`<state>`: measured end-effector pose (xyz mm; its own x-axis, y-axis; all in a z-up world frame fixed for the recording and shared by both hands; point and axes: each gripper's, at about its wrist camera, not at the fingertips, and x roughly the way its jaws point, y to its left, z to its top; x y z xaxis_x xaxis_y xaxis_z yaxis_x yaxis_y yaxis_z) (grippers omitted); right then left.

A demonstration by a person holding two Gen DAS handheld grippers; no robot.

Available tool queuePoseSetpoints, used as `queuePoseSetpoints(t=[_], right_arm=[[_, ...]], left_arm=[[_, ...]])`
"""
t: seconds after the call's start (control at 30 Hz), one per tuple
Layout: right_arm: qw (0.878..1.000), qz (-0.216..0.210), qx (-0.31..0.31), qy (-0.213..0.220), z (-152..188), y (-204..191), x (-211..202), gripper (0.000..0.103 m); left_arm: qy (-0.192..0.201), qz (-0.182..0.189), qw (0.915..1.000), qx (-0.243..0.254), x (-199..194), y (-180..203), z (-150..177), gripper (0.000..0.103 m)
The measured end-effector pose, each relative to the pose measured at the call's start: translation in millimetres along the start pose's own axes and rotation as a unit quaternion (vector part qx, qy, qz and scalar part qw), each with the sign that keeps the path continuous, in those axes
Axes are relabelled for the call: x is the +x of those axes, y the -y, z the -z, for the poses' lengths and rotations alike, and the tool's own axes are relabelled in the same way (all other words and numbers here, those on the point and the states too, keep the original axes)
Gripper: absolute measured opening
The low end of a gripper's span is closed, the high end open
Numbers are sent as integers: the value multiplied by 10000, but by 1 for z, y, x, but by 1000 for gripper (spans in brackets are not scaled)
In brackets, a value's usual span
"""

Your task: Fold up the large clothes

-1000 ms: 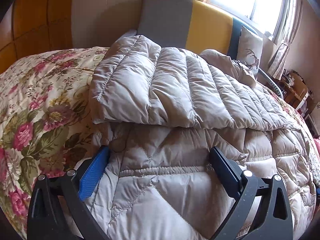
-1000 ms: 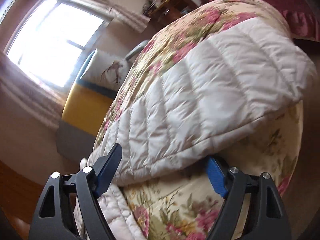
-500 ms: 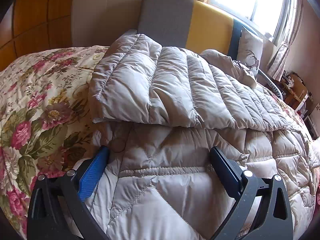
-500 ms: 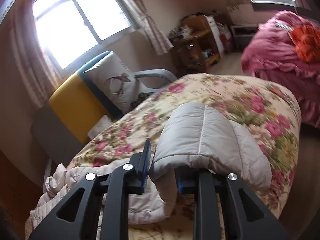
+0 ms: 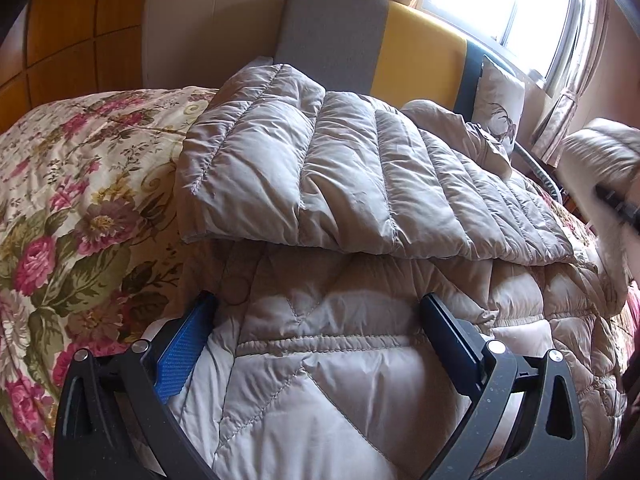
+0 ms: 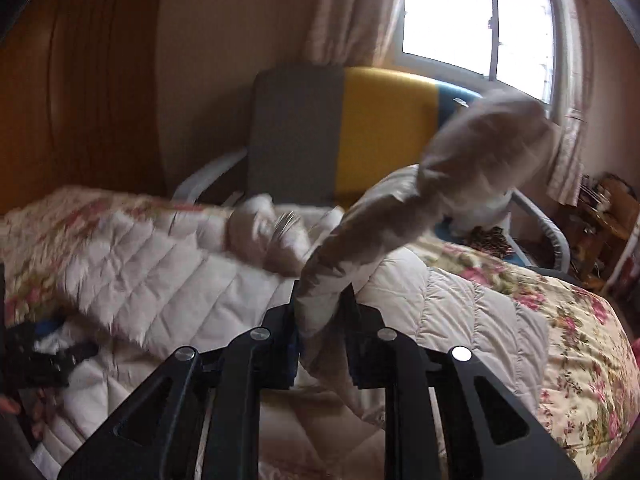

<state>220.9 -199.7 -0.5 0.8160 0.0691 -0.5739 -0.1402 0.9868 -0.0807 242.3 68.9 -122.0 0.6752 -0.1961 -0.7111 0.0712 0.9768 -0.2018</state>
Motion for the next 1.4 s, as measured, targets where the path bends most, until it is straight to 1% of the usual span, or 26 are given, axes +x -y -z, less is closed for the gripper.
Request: queuePoseSetpoints(t=[0.03, 0.07, 0.1, 0.13, 0.17, 0.2, 0.27, 0.3, 0.37, 0.43, 0.5, 0.57, 0.67, 0.73, 0.8, 0.9, 0.93, 0.97, 1.03, 1.13, 1.2, 1.23, 1.3, 1.33, 1.37, 1.4], right_arm=[[9995, -82, -234, -214, 10, -9, 13, 28], [9979, -163, -441, -436, 27, -20, 19, 43], [9956, -252, -601, -666, 39, -26, 28, 50], [9941, -291, -688, -789, 51, -28, 32, 60], [9937, -291, -719, -806, 56, -30, 31, 69], [9944, -288, -693, -743, 59, -29, 26, 73], [9972, -222, -509, -495, 62, -20, 10, 91], [9987, -168, -342, -343, 64, -13, 2, 94], [9998, -72, 24, -157, 70, -1, -11, 96], [9990, 145, 407, -115, 78, 15, -21, 100], [9962, 384, 770, -95, 86, 30, -27, 100], [9924, 455, 1138, -48, 92, 45, -34, 101], [9845, 535, 1664, 125, 99, 66, -45, 101], [9789, 669, 1926, 132, 102, 77, -48, 101], [9743, 671, 2147, 126, 108, 85, -51, 101], [9647, 590, 2564, 81, 117, 105, -57, 101], [9608, 597, 2705, 63, 119, 111, -58, 101], [9573, 576, 2834, 53, 122, 114, -57, 101], [9507, 491, 3060, 80, 127, 121, -57, 101], [9444, 378, 3265, 74, 132, 126, -56, 101], [9429, 343, 3314, 43, 134, 127, -55, 101], [9425, 328, 3327, 31, 134, 128, -55, 101], [9414, 311, 3360, -1, 136, 128, -53, 101], [9408, 288, 3379, -20, 136, 128, -52, 101], [9401, 268, 3399, -26, 137, 129, -52, 101], [9396, 265, 3413, -22, 138, 129, -52, 101]], left_arm=[[-1, 0, 10000, -1, 0, 0, 0, 99], [0, 1, 10000, -1, 0, 0, 0, 99], [0, 1, 10000, -1, 0, 0, 0, 99], [0, 0, 10000, 0, 1, 0, 0, 99], [-1, -5, 10000, 3, 1, 0, 0, 99], [-1, -4, 10000, 2, 0, 0, 0, 99], [0, 0, 10000, 0, 0, 0, 0, 99], [4, 2, 10000, -2, 0, 0, 0, 99], [45, -2, 10000, -13, -2, 0, -1, 99], [87, -15, 10000, -18, -9, 1, -6, 99], [355, 187, 9991, -98, -28, 4, -14, 99], [554, 461, 9973, -146, -45, 10, -26, 99], [583, 697, 9958, -66, -53, 31, -51, 99], [513, 904, 9946, -18, -47, 45, -67, 99], [408, 969, 9945, 36, -33, 60, -83, 99], [51, 984, 9951, 71, 2, 83, -101, 92], [-80, 946, 9955, 46, 12, 88, -104, 87], [-272, 929, 9953, 8, 26, 97, -108, 84], [-527, 1006, 9935, 0, 49, 111, -110, 84], [-694, 999, 9926, 55, 69, 128, -104, 84], [-804, 1019, 9915, 77, 81, 137, -98, 77], [-851, 1035, 9909, 98, 85, 141, -95, 68], [-855, 965, 9915, 172, 87, 147, -89, 58], [-860, 985, 9912, 190, 87, 149, -88, 43], [-914, 1136, 9891, 225, 88, 153, -87, 26], [-948, 1186, 9880, 282, 86, 155, -87, 22]])
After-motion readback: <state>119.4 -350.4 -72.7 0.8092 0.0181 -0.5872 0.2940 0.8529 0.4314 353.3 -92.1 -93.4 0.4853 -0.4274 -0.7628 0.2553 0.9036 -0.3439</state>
